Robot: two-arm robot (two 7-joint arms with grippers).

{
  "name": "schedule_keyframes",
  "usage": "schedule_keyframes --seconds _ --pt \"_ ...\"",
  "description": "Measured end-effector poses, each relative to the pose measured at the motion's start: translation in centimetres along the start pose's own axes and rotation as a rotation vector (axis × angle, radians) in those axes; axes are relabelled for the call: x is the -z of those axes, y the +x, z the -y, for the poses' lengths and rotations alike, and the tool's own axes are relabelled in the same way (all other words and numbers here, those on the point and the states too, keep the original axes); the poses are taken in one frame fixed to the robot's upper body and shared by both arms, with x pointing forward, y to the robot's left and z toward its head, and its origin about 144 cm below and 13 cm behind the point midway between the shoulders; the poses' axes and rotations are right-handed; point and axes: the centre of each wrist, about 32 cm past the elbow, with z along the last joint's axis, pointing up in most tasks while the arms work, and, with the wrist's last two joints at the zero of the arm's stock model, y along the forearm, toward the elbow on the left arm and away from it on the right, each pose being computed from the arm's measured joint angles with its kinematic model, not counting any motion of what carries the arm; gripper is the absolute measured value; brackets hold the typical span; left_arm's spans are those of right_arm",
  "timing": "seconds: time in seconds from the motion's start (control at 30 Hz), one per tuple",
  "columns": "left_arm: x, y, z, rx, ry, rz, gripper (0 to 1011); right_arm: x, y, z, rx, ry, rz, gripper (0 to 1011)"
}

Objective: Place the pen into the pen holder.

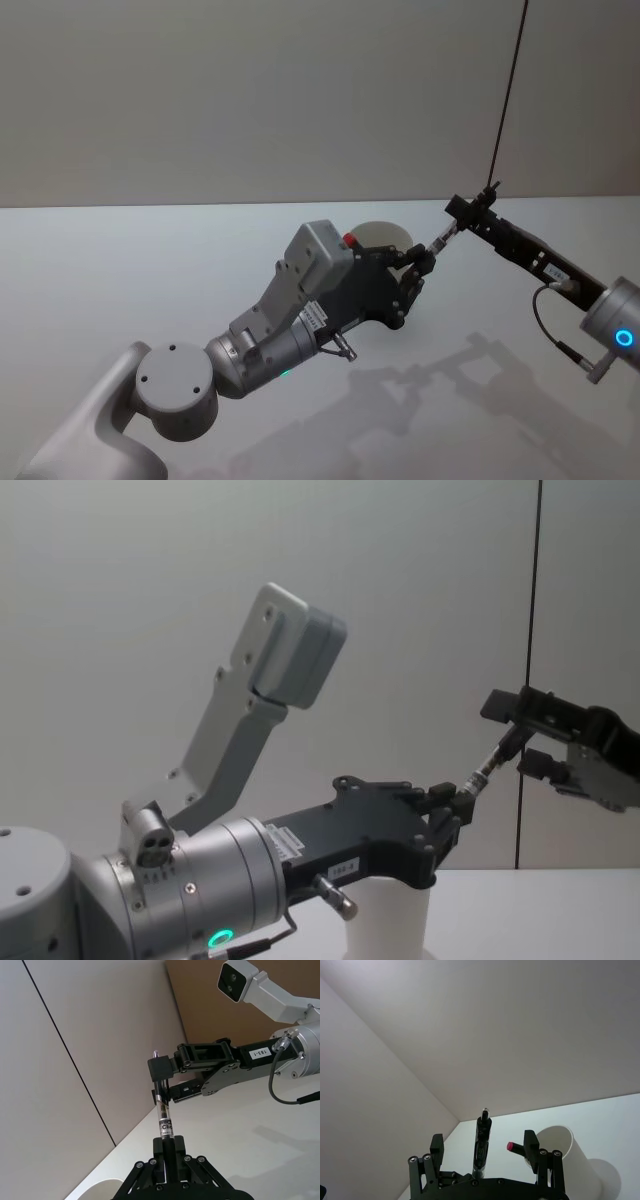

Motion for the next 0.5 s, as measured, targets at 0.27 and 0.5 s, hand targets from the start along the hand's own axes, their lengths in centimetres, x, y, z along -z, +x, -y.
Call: schedule_keyframes --seconds 0.27,0.5 --pt "0.0 0.0 0.0 0.0 0.0 0.0 136 0.18 -0.11 -0.02 -0.01 0.01 -0.002 1001" --pt "0.0 0.0 0.0 0.0 0.0 0.0 136 0.33 -0.21 -0.04 -0.018 0.013 0.0 1002"
